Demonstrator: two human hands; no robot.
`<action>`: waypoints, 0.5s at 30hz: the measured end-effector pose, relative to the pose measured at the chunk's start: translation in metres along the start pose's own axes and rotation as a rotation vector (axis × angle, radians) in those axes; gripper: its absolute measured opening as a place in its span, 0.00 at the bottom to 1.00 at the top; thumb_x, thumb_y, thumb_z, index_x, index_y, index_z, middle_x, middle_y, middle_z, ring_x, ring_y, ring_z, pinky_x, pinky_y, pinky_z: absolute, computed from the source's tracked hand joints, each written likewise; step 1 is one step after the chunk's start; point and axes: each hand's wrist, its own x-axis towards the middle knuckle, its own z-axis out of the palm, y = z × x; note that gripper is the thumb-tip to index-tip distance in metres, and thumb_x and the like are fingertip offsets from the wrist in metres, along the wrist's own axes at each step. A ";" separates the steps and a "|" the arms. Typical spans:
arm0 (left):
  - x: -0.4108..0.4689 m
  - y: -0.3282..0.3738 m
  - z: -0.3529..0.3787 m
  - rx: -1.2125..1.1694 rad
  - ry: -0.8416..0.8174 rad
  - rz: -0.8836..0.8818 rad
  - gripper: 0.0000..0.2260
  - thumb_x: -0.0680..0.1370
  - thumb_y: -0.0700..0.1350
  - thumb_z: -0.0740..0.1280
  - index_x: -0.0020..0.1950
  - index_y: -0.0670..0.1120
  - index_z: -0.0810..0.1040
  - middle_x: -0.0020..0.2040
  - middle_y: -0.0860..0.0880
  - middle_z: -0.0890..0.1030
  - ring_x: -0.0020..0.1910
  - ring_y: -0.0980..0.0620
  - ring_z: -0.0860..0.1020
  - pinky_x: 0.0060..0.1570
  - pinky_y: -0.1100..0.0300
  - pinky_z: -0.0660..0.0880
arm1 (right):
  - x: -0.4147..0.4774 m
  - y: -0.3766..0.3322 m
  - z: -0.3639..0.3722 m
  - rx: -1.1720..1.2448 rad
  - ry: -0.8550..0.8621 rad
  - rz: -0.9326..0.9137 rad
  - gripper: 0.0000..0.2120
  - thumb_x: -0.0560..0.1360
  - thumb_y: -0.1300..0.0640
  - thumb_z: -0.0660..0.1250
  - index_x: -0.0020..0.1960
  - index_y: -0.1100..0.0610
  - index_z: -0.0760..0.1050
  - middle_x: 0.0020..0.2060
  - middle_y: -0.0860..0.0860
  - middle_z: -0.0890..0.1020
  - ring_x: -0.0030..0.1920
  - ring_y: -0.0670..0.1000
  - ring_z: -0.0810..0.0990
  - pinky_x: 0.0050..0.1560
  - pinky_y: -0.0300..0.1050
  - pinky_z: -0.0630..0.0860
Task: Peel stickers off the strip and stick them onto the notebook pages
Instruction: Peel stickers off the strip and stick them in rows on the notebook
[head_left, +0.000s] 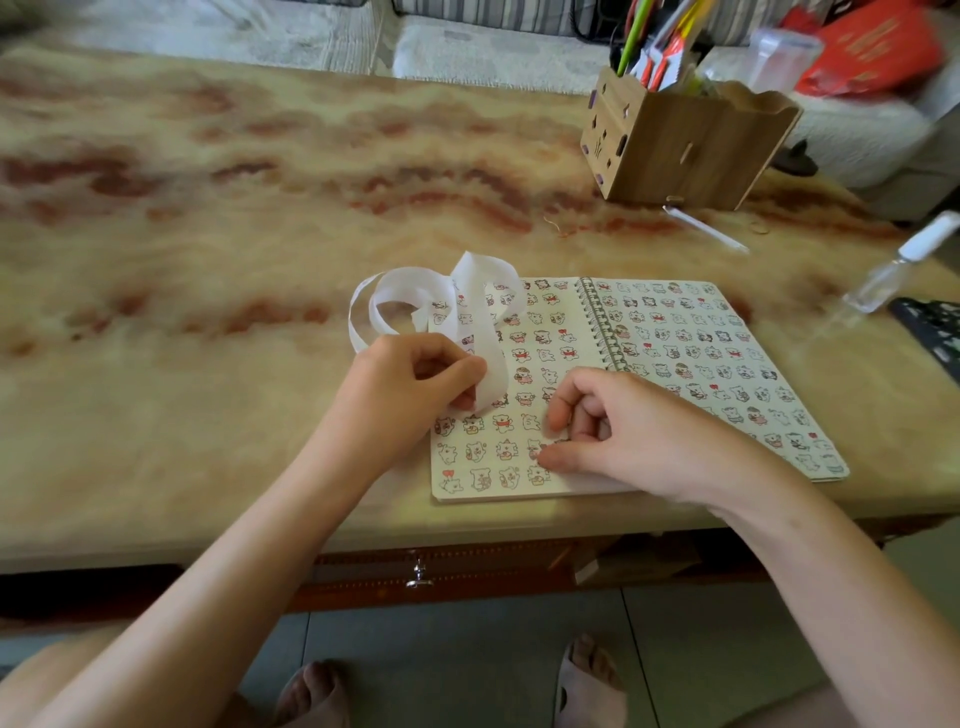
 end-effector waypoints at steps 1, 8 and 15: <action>0.000 0.000 0.000 -0.002 0.000 0.000 0.07 0.75 0.44 0.68 0.38 0.45 0.81 0.30 0.54 0.82 0.28 0.65 0.77 0.30 0.76 0.68 | 0.000 0.000 -0.001 -0.001 -0.003 -0.003 0.10 0.71 0.50 0.74 0.46 0.49 0.74 0.32 0.45 0.75 0.29 0.41 0.69 0.37 0.39 0.68; -0.002 0.001 0.000 0.002 0.010 0.010 0.08 0.76 0.44 0.68 0.38 0.44 0.81 0.30 0.53 0.82 0.28 0.64 0.77 0.30 0.76 0.68 | -0.002 0.001 0.000 -0.017 -0.028 -0.013 0.09 0.71 0.50 0.73 0.46 0.49 0.73 0.32 0.45 0.75 0.30 0.42 0.70 0.36 0.38 0.67; -0.003 0.009 -0.003 -0.088 0.156 0.141 0.06 0.77 0.43 0.67 0.42 0.44 0.81 0.30 0.53 0.83 0.30 0.64 0.79 0.30 0.76 0.67 | 0.002 -0.005 0.004 0.280 0.166 -0.102 0.05 0.74 0.50 0.69 0.49 0.49 0.76 0.43 0.45 0.83 0.42 0.46 0.82 0.50 0.47 0.80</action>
